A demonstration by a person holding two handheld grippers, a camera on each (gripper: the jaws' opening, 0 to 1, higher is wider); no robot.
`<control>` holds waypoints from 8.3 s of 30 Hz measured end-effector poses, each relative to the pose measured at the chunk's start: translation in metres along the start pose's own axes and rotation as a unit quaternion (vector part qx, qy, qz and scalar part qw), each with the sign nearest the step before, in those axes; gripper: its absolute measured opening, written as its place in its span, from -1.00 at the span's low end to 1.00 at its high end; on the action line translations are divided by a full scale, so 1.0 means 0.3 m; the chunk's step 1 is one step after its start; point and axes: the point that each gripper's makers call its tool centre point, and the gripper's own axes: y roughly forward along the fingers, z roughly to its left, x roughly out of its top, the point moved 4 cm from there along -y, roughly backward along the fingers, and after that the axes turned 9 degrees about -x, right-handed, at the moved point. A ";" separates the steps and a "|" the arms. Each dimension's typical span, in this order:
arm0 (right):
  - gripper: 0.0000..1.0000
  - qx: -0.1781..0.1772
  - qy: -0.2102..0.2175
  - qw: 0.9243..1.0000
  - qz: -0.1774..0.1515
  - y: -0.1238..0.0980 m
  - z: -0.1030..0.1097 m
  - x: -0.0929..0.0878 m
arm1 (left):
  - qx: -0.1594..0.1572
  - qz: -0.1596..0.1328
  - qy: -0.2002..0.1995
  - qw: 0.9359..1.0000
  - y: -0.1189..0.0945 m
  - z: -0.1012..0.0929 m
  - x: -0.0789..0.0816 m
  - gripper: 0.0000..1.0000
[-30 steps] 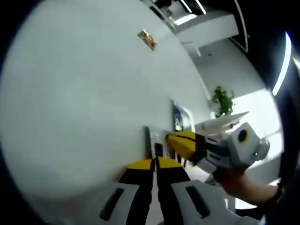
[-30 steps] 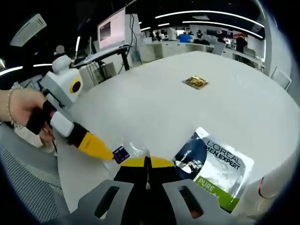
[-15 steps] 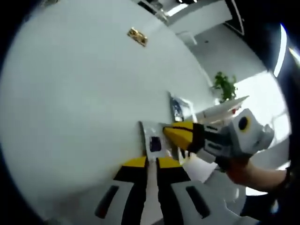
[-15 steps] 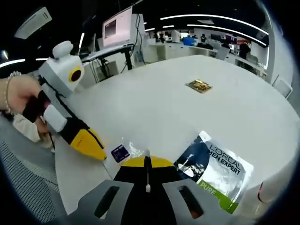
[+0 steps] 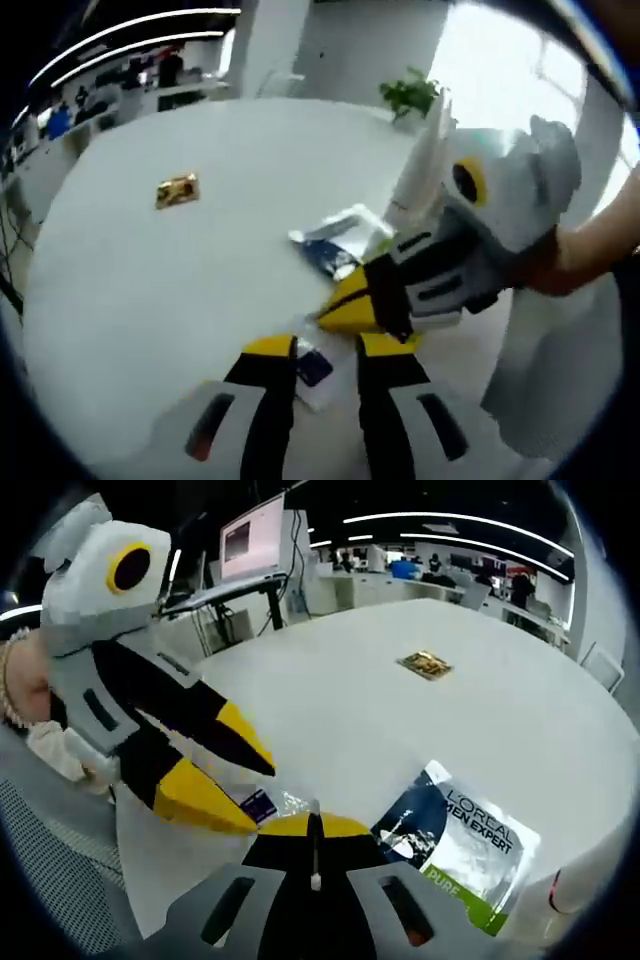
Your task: Arrange the skincare products in the storage area until every visible bottle or jar stands upright without overlapping.
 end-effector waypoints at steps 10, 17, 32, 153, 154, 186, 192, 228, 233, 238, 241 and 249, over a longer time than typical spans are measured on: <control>-0.97 0.000 -0.013 1.000 -0.001 0.007 -0.003 0.000 | 0.028 0.015 0.032 0.999 0.015 0.020 -0.013 -0.66; -0.85 -0.004 -0.010 1.000 -0.027 -0.016 -0.035 0.031 | 0.028 0.024 0.040 0.999 0.018 0.030 -0.013 -0.64; -0.85 -0.001 -0.022 1.000 -0.013 -0.061 -0.022 0.004 | 0.027 0.014 0.026 0.999 0.019 0.015 -0.018 -0.63; 0.97 -0.108 0.124 0.978 -0.127 -0.744 -0.275 -0.186 | 0.045 -0.084 -0.063 0.993 -0.359 -0.167 0.018 0.71; 0.97 -0.107 0.122 0.979 -0.125 -0.743 -0.273 -0.186 | 0.044 -0.083 -0.058 0.994 -0.358 -0.161 0.025 0.71; 0.91 -0.133 0.134 0.978 -0.092 -0.728 -0.301 -0.220 | 0.021 0.021 0.079 0.996 -0.180 0.211 0.286 0.71; 0.91 -0.143 0.146 0.975 -0.087 -0.730 -0.315 -0.229 | 0.017 0.037 0.094 0.995 -0.136 0.261 0.324 0.70; 0.89 -0.144 0.167 0.974 -0.053 -0.722 -0.312 -0.264 | -0.010 0.105 0.150 0.983 0.080 0.581 0.486 0.62; 0.89 -0.144 0.172 0.973 -0.051 -0.721 -0.314 -0.267 | -0.016 0.115 0.162 0.980 0.124 0.610 0.493 0.60; 0.89 -0.143 0.175 0.973 -0.046 -0.718 -0.315 -0.271 | -0.022 0.122 0.172 0.977 0.167 0.638 0.503 0.54; 0.89 -0.145 0.179 0.972 -0.045 -0.718 -0.318 -0.273 | -0.032 0.124 0.187 0.974 0.188 0.648 0.515 0.50; 0.89 -0.143 0.182 0.972 -0.040 -0.714 -0.318 -0.279 | -0.077 0.120 0.195 0.971 0.243 0.661 0.544 0.31</control>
